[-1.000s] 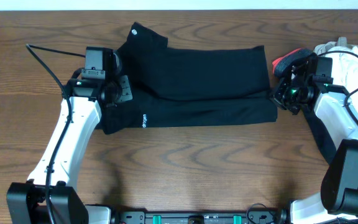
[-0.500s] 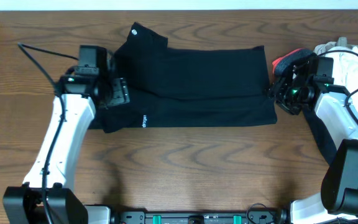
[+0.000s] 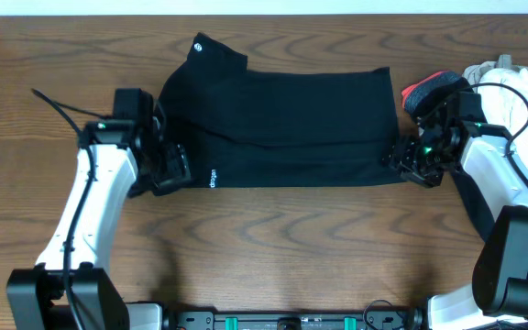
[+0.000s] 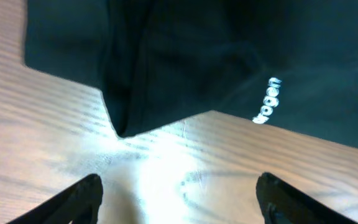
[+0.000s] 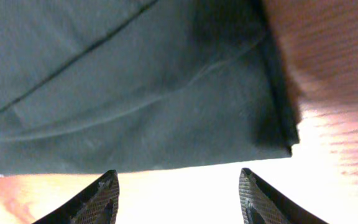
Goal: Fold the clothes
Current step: 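Press both grippers along the folded bottom edge to flatten it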
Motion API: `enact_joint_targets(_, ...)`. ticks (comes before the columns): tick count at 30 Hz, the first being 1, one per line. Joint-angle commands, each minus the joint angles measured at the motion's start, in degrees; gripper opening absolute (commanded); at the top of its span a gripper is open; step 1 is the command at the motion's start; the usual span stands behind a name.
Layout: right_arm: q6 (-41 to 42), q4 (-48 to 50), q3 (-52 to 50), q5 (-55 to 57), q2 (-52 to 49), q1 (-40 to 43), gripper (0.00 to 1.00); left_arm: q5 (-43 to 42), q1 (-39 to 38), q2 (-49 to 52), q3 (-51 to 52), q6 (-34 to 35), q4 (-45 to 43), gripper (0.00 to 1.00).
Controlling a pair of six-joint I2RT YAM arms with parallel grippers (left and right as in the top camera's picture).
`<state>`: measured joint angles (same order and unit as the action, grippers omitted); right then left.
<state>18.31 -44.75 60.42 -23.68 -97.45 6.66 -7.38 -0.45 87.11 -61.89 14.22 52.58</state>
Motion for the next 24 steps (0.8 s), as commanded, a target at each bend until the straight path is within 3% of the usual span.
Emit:
enact_joint_targets(1,-2.1,-0.3,0.8,-0.8,-0.2,-1.1,0.60,0.6,0.1,-0.1,4.8,0.7,-4.3,0.70)
enact_joint_targets(7,-2.1,-0.3,0.8,-0.7,-0.2,-1.2,0.60,5.8,0.1,0.2,12.2,0.6,-16.5,0.47)
enact_joint_targets(16,-2.1,-0.6,0.8,-0.2,-0.2,-1.2,0.59,11.8,0.2,2.1,12.9,-0.7,-20.6,0.32)
enact_joint_targets(19,-2.1,-1.4,0.7,0.6,-0.2,-1.2,0.60,11.7,0.2,2.3,12.9,-0.6,-21.4,0.33)
enact_joint_targets(22,-2.1,-4.2,0.7,3.5,-0.2,-1.2,0.73,11.5,0.2,2.3,12.9,-0.6,-18.6,0.59)
enact_joint_targets(24,-2.1,-5.1,0.4,5.6,-0.2,-1.2,0.78,11.5,0.2,2.3,12.9,-0.6,-17.6,0.63)
